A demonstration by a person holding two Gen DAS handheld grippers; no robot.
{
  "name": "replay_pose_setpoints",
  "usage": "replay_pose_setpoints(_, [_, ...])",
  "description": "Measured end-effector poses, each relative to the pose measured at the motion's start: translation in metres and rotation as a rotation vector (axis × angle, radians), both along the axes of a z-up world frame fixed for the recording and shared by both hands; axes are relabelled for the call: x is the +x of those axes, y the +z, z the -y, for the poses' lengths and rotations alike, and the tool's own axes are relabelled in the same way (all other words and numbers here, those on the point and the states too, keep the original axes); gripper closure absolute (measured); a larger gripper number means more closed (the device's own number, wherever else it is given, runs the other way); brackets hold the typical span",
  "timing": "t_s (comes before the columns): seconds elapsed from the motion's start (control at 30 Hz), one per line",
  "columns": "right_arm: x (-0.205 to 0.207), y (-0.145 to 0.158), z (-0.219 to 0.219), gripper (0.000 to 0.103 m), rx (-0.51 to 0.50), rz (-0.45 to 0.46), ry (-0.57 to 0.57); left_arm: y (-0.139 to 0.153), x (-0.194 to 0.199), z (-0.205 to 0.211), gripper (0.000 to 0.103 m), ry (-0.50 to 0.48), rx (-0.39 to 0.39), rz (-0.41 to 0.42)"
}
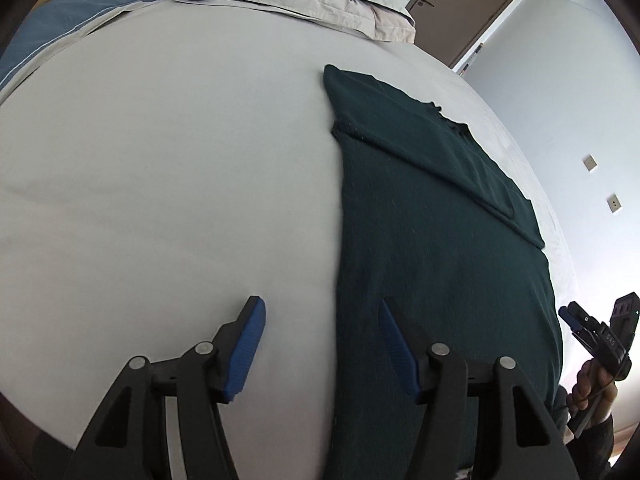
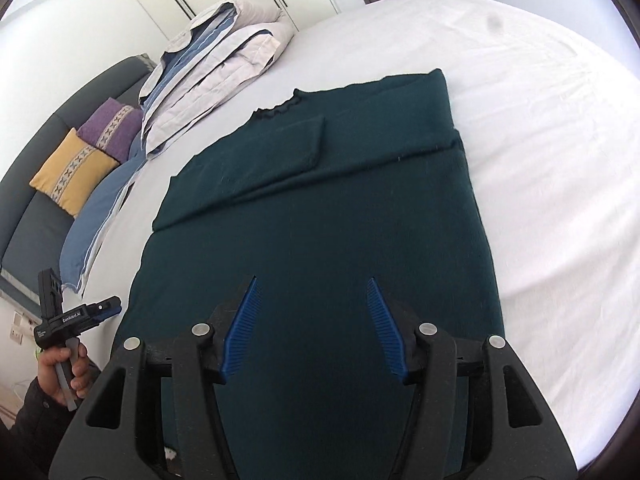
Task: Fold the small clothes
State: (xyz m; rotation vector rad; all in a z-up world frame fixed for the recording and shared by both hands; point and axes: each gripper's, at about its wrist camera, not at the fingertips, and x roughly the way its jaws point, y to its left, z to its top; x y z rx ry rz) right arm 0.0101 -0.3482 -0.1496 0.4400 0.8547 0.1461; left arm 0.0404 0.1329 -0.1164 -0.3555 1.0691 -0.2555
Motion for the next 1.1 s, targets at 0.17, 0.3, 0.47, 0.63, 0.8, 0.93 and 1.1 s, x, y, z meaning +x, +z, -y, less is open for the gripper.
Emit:
replay_pose_setpoints(0.17, [-0.052, -0.003, -0.004, 0.049, 0.035, -0.006, 0.053, -0.008, -0.044, 0.001, 0.041, -0.081, -0.134, -0.078])
replay_pose_setpoints(0.3, [-0.081, -0.005, -0.002, 0.049, 0.042, -0.018, 0.059, -0.011, -0.063, 0.001, 0.042, -0.100, -0.137, -0.095])
replay_pose_setpoints(0.47, [-0.108, -0.006, 0.011, 0.049, 0.086, -0.032, 0.057, -0.022, -0.073, -0.001, 0.043, -0.139, -0.224, -0.145])
replay_pose_setpoints(0.63, [-0.130, -0.008, 0.031, 0.049, 0.114, -0.048, 0.030, -0.031, -0.078, -0.004, 0.056, -0.172, -0.281, -0.184])
replay_pose_setpoints(0.8, [-0.148, -0.011, 0.054, 0.049, 0.139, -0.080, -0.011, -0.038, -0.076, -0.002, 0.078, -0.166, -0.280, -0.206])
replay_pose_setpoints(0.93, [-0.157, -0.014, 0.068, 0.049, 0.113, -0.129, -0.052, -0.042, -0.073, -0.008, 0.094, -0.131, -0.300, -0.218])
replay_pose_setpoints(1.1, [-0.160, -0.029, 0.083, 0.049, 0.107, -0.230, -0.085, -0.039, -0.074, -0.006, 0.095, -0.127, -0.265, -0.203])
